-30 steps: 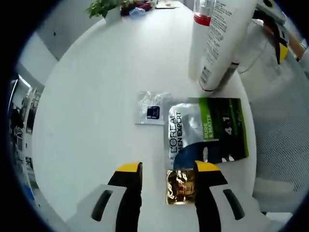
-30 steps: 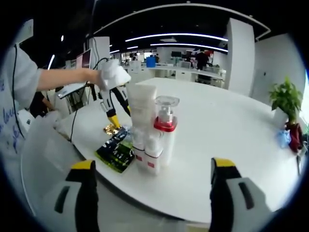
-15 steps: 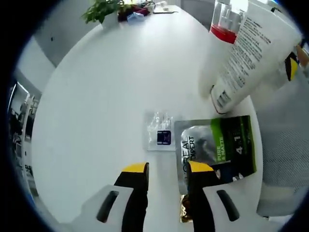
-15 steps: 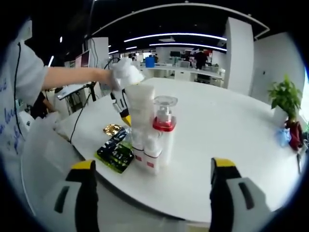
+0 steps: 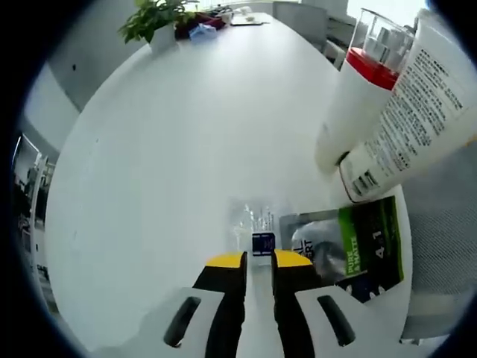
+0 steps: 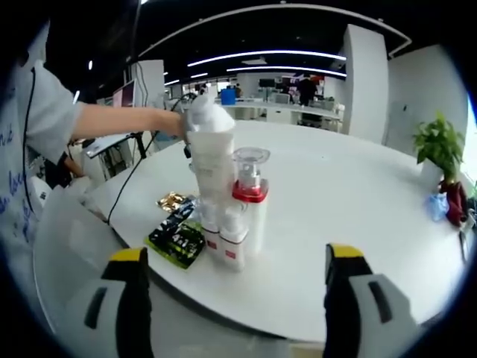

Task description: Arrange the skincare products in the storage area until every visible bottle or jar stands upright without overlapping.

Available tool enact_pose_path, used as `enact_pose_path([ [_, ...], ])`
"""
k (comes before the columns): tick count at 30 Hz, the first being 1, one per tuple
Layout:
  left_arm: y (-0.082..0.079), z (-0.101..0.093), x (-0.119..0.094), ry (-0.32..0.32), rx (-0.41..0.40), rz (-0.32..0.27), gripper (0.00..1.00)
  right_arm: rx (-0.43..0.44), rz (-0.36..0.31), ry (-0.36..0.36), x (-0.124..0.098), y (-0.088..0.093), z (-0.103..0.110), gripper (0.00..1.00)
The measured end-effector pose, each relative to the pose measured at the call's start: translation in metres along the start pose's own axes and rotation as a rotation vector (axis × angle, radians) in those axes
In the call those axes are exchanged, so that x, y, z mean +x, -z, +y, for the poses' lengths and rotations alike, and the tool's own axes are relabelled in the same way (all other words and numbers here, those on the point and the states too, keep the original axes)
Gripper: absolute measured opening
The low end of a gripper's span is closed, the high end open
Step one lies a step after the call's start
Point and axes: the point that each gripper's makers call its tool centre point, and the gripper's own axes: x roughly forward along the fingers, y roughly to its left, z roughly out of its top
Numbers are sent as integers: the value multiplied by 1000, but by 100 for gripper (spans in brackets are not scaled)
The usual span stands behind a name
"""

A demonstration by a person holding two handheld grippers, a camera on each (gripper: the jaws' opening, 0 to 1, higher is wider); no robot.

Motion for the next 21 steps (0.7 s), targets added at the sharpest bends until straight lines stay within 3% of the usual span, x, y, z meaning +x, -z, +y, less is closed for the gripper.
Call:
enact_pose_path([
  [3,-2,0,4,11,17,2,10,-2,1,1,0,0,0,99],
  [21,9,12,16,25,10,42,9,5,10,-5,1,2,0,99],
])
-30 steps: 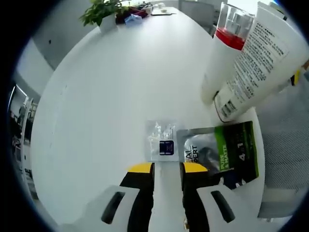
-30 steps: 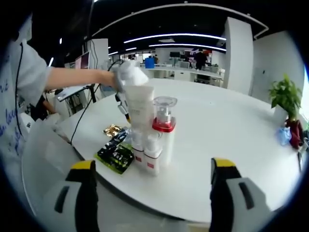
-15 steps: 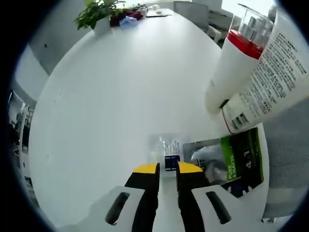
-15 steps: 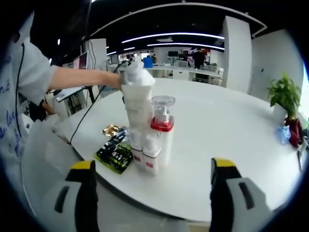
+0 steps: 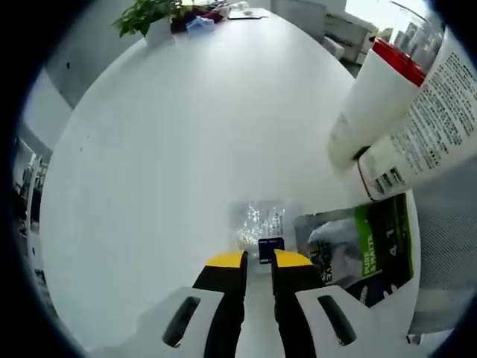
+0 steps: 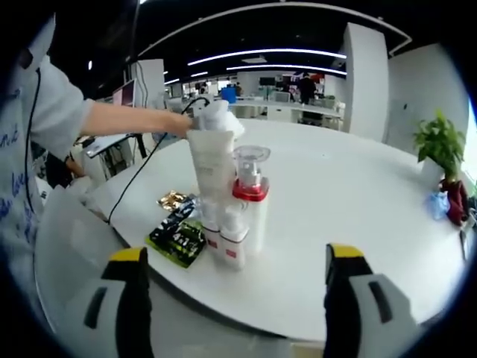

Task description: Arrange the skincare products in the storage area until every visible bottle or jar stands upright without overlapping.

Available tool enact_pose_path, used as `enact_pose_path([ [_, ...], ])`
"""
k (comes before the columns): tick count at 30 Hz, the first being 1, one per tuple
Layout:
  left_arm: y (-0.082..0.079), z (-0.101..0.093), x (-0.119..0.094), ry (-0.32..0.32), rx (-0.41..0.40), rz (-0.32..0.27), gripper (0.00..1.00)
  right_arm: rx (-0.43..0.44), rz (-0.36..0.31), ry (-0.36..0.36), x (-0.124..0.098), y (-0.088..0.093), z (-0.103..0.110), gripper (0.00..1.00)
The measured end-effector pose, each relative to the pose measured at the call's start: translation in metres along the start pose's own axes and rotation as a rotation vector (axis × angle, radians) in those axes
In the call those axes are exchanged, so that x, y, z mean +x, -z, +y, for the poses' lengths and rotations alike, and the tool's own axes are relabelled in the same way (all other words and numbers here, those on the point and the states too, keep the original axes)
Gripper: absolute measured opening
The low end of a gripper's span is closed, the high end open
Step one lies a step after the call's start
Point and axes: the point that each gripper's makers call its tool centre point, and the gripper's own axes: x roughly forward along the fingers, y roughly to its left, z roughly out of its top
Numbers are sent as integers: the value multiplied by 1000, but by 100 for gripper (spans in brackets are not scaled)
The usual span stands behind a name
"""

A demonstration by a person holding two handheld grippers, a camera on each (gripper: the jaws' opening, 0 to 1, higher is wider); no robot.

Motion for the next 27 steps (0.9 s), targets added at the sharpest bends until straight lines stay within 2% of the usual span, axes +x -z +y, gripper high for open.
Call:
enact_pose_path([
  [9,7,21,-3,-38,-6,8,10,11,0,-2,0,0,1,99],
  [13,5,29,-10,-69,1,5,25,10,6,-1,0,1,1,98],
  [15,1,30,-13,-71,-8,-16,26,10,6,-3,0,2,2,98],
  [18,-3,25,-13,-56,-2,-28,32,11,9,-6,0,2,2,98],
  [24,-8,19,-5,-40,5,-9,39,11,11,-4,0,2,2,98],
  [27,-9,20,-2,-48,11,-9,46,13,14,-8,0,3,2,97],
])
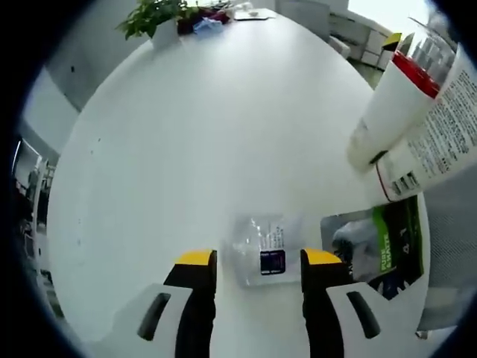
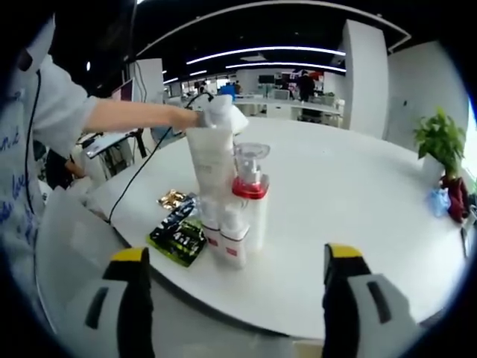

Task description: Arrange the skincare products in the storage area until every visible bottle or jar stands upright without overlapping.

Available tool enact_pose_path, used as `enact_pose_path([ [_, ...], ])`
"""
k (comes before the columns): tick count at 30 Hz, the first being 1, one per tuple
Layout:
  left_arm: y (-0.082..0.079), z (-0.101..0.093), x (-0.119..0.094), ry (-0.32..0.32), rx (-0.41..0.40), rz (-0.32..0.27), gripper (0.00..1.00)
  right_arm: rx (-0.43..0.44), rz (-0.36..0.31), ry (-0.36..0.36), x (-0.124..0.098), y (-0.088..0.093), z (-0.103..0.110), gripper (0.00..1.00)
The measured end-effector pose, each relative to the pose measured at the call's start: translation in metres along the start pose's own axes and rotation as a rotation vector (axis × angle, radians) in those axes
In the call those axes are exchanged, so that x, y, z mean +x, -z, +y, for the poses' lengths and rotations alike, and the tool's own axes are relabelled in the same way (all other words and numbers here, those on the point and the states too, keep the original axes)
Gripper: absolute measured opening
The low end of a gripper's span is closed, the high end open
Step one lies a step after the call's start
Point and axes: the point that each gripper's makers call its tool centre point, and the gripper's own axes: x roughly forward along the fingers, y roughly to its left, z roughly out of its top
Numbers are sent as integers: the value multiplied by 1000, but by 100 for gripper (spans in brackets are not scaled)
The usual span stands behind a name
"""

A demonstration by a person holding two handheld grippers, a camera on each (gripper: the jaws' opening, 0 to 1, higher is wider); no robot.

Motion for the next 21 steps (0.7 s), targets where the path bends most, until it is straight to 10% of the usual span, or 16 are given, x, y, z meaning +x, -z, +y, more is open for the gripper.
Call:
enact_pose_path([
  [21,9,-11,5,59,-5,24,47,-3,0,-11,1,0,0,95],
])
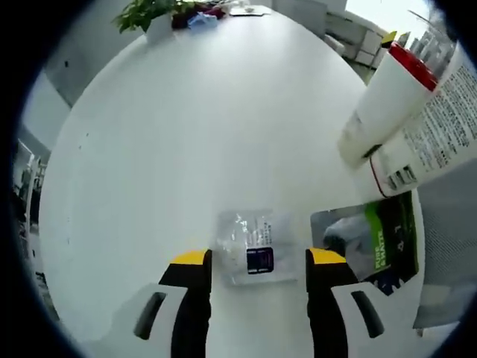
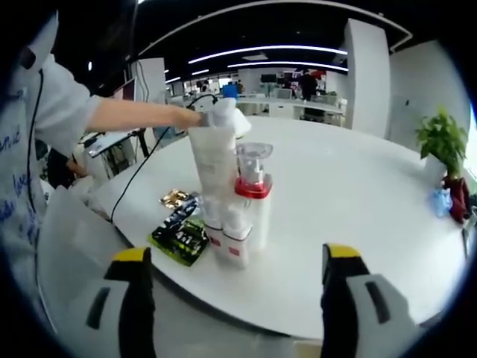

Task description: Arrange the skincare products in the storage area until every visible bottle or jar stands upright without overlapping.

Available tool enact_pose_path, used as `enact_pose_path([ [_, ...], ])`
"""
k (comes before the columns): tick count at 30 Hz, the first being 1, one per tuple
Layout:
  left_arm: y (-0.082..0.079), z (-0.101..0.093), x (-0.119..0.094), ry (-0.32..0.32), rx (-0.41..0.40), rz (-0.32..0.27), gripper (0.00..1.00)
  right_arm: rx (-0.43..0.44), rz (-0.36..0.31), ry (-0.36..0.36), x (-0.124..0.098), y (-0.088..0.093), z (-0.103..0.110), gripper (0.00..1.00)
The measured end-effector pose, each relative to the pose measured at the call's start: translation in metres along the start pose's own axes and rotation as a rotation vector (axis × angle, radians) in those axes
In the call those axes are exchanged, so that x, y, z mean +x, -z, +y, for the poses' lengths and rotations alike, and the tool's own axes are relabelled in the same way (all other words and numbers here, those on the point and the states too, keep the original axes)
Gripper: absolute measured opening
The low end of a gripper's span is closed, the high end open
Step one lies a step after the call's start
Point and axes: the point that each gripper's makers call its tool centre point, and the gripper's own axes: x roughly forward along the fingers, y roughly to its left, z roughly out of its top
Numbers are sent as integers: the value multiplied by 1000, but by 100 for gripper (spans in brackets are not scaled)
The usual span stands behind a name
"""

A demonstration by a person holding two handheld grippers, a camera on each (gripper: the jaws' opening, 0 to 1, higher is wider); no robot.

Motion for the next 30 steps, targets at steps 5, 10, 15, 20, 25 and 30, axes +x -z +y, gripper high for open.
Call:
enact_pose_path([
  [5,-1,9,-1,-18,-57,-38,40,-2,-3,1,0,-1,0,95],
  [10,-1,4,0,-19,-48,-18,36,1,-7,2,0,-1,-1,94],
  [15,1,3,-1,-15,-41,-6,36,1,-7,-6,0,-1,1,95],
  [20,4,-1,-2,-13,-38,3,36,1,-6,4,-1,-1,-1,97],
  [25,10,-1,-6,-25,-49,8,36,14,-9,-6,-1,-1,0,99],
  [30,14,0,-12,-39,-58,10,36,1,-8,-1,-1,-1,0,99],
])
